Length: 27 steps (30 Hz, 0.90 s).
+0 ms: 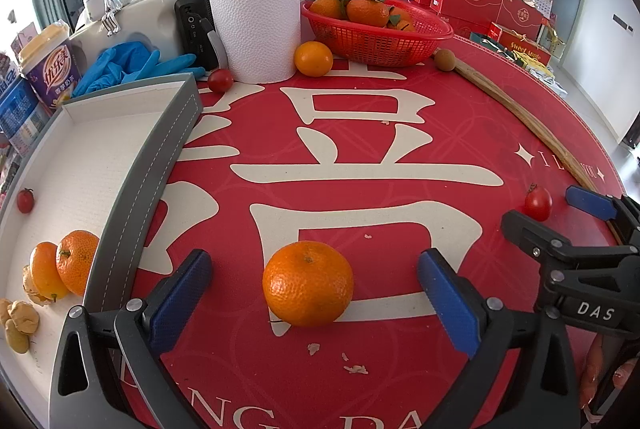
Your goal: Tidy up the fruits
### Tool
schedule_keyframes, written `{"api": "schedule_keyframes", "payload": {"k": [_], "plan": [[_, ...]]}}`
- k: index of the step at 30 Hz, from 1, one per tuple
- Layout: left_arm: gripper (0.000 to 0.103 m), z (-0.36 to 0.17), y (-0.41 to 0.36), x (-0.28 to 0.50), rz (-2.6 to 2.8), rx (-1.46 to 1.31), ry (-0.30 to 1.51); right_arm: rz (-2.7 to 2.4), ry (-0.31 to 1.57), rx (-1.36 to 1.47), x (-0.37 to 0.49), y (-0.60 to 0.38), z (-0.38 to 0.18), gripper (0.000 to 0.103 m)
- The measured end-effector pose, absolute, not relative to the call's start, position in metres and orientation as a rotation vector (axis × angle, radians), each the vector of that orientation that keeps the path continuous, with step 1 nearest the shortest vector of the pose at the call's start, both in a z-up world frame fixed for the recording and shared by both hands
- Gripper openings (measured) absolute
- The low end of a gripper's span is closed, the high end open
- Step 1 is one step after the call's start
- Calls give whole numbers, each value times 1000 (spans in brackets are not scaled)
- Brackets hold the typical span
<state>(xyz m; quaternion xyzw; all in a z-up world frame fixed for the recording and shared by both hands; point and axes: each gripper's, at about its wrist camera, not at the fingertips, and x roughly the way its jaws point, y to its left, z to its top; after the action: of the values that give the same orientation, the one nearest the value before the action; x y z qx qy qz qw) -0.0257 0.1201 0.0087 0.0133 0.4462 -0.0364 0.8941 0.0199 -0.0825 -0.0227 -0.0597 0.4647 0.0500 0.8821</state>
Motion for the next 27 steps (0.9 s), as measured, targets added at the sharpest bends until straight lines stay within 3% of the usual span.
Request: {"api": "schedule_keyframes", "payload": {"k": [9,11,13,14,15,16,18,19,20,27], "plan": [[102,8,120,-25,-67,24,926,100,968,-123,20,-82,-23,103],[96,10,119,-29,-55,19,916,95,971,-120,20,-81,-22,103],[74,11,116,-33,-62,23,905,99,975,-125,19,-79,-22,101],[66,13,115,-35,-69,25,902,109,972,-130,18,-76,-21,93],[47,14,114,-35,-73,29,903,117,967,-135,16,-75,-20,82],[37,16,114,-36,-80,30,908,126,963,-140,14,-72,-18,76],[37,17,118,-35,-96,6,922,146,958,-149,11,-68,-14,40],[37,17,122,-36,-100,-14,927,150,956,-150,10,-66,-13,28],[37,18,126,-38,-105,-34,933,153,959,-147,9,-65,-12,23],[37,46,154,-58,-96,-72,861,282,1009,-11,7,-64,-1,23]]}}
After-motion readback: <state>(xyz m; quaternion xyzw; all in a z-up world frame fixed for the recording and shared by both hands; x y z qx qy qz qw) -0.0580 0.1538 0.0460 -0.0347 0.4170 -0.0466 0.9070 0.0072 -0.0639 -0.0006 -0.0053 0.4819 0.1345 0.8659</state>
